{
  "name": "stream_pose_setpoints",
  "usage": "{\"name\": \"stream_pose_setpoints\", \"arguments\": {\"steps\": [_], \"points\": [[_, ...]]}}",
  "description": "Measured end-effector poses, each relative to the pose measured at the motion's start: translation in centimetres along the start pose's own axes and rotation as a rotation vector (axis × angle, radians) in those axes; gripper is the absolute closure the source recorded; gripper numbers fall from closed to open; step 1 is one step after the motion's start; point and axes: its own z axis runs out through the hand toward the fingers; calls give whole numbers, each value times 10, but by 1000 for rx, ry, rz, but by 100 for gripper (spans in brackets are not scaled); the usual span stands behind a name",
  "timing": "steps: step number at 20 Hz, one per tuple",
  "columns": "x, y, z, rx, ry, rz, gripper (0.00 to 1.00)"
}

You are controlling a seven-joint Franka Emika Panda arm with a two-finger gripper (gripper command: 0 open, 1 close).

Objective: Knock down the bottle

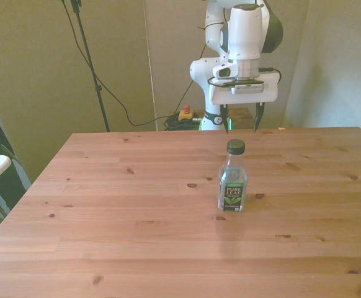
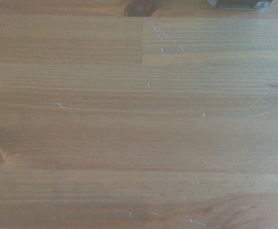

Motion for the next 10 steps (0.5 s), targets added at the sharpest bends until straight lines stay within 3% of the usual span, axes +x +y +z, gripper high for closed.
{"name": "stream_pose_setpoints", "arguments": {"steps": [1, 2, 10], "points": [[0, 0, 0, 0, 0, 0, 0], [0, 0, 0, -1, 0, -2, 100], [35, -14, -35, 10, 79, -24, 100]]}}
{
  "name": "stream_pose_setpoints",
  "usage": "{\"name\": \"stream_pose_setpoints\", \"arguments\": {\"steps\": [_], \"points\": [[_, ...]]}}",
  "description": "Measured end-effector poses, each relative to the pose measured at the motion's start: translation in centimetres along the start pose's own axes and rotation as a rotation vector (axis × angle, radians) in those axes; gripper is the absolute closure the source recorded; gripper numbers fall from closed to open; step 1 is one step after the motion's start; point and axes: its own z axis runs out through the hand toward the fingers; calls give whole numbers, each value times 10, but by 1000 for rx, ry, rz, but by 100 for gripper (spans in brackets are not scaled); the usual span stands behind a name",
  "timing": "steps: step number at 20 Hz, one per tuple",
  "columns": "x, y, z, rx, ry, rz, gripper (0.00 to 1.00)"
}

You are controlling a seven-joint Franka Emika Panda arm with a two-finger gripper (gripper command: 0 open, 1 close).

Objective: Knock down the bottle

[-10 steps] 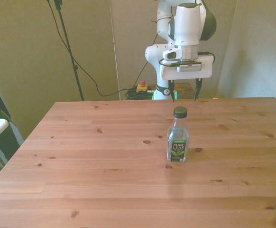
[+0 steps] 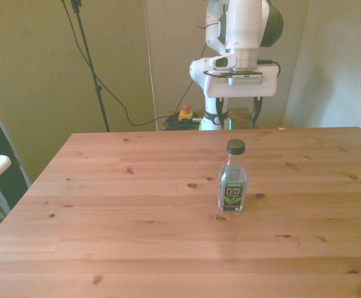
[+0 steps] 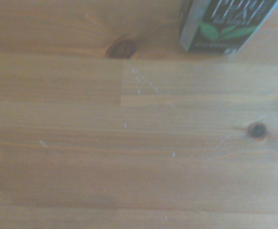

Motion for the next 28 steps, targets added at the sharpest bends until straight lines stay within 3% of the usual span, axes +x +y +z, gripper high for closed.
{"name": "stream_pose_setpoints", "arguments": {"steps": [5, 11, 28], "points": [[30, -24, -8, -4, 52, -12, 100], [59, -47, 6, 7, 70, 10, 100], [114, -61, -1, 20, 130, 100, 100]]}}
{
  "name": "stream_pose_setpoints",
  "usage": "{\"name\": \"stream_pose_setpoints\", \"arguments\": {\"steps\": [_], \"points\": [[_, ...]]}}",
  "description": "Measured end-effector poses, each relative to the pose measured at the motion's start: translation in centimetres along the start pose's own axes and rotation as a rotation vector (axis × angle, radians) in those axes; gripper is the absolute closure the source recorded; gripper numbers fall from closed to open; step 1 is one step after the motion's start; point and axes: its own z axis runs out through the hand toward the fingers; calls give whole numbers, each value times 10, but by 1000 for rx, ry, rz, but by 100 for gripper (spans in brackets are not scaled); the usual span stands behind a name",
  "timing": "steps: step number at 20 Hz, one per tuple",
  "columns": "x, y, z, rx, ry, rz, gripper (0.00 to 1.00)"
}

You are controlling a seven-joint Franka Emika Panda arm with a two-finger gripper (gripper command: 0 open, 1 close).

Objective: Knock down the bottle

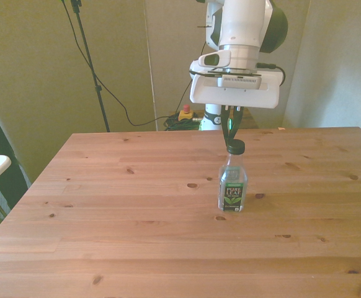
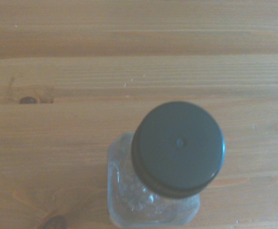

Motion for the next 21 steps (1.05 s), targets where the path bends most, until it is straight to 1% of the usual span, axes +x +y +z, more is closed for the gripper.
{"name": "stream_pose_setpoints", "arguments": {"steps": [3, 8, 11, 14, 16, 21], "points": [[7, -15, 1, -5, 9, 21, 100], [17, -54, 4, -5, 32, 64, 100], [24, -75, 15, -8, 49, 91, 100], [33, -87, 31, -14, 59, 109, 100], [38, -93, 38, -3, 70, 128, 100], [41, -103, 40, 32, 91, 152, 100]]}}
